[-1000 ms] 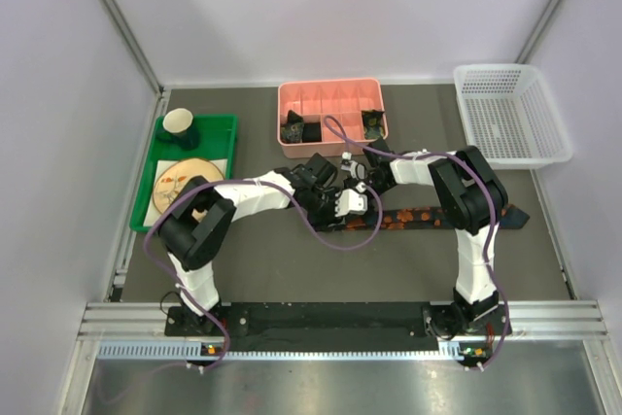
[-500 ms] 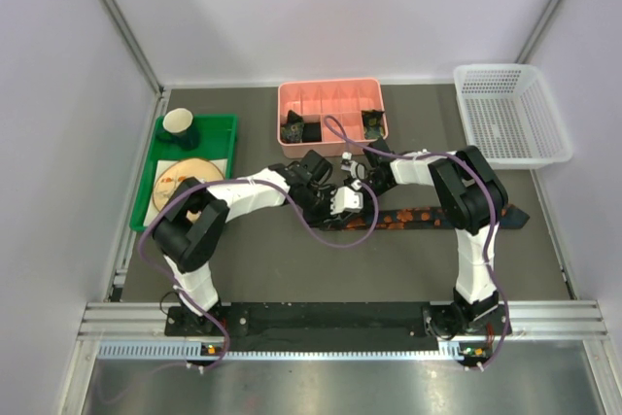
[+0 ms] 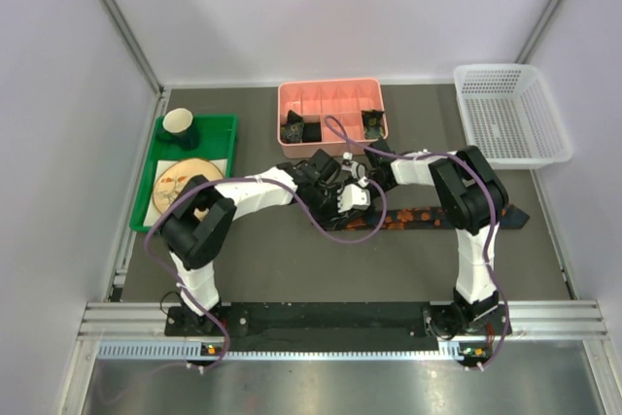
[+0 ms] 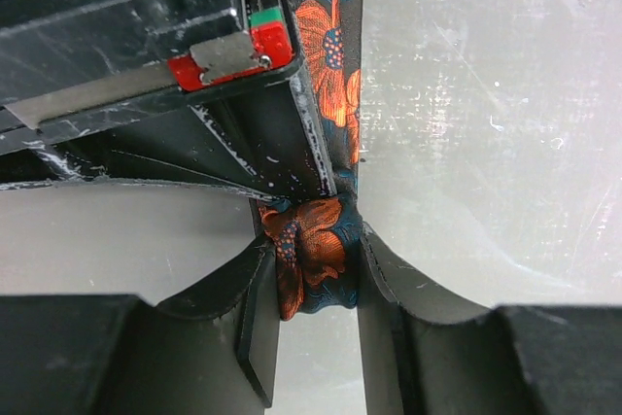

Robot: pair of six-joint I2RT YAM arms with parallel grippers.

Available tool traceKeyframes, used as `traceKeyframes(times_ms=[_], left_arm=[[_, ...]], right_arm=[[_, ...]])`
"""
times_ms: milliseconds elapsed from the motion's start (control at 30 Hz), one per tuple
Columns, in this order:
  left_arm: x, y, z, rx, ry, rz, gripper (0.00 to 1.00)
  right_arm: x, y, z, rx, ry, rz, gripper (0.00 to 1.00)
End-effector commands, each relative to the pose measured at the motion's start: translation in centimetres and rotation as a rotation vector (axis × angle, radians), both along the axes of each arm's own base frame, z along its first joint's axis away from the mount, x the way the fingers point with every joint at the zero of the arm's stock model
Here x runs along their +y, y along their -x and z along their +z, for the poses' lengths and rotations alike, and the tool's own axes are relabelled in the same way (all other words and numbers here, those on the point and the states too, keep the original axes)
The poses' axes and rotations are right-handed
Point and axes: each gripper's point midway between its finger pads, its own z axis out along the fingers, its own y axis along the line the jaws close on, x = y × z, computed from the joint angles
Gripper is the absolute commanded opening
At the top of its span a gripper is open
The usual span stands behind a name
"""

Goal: Roll the ties
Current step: Roll the tie at the center of the board.

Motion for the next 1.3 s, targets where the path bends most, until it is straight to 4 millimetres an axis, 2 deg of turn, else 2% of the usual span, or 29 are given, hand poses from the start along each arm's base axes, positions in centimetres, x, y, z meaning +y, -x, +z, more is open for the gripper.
traceKeyframes(times_ms=[0, 167, 333, 467, 567, 767, 1000, 1100, 1167, 1267], left_arm=[[-3.1, -0.8, -0.9, -0.064, 0.064, -0.057, 0.37], [-1.6, 0.1, -3.2, -0.062, -0.037, -0.091, 0.38], [-0.5, 0.7, -3.9, -0.043, -0.085, -0.107, 0.39], [0.0, 1.0, -4.1, -0.013, -0.133, -0.125, 0.24], [1.3, 1.6, -4.3, 0.002, -0.187, -0.151, 0.18], [3.5, 3.0, -4.7, 0.035, -0.251, -0.168, 0.12], [3.9, 3.3, -5.5, 0.058, -0.274, -0.161, 0.11], [3.9, 3.2, -5.5, 0.058, -0.274, -0.164, 0.11], [3.8, 3.1, -5.5, 0.059, -0.273, -0.163, 0.11], [3.7, 3.1, -5.5, 0.061, -0.271, -0.162, 0.11]], right_arm=[[-1.8, 0.4, -4.0, -0.036, 0.14, -0.006, 0.0], [-1.4, 0.4, -3.4, -0.032, 0.098, -0.008, 0.0], [-0.9, 0.5, -2.6, -0.02, 0.059, -0.004, 0.0], [-0.6, 0.2, -1.2, -0.032, 0.039, -0.005, 0.02], [-0.6, -0.3, 0.1, -0.055, 0.033, -0.006, 0.06], [-1.0, -1.1, 1.9, -0.074, 0.013, -0.011, 0.14], [-2.1, -1.7, 4.5, -0.066, -0.044, -0.035, 0.23], [-2.2, -1.3, 5.6, -0.077, -0.067, -0.022, 0.3], [-2.3, -1.1, 5.9, -0.076, -0.078, -0.021, 0.35], [-2.1, -1.1, 5.7, -0.059, -0.086, -0.024, 0.35]])
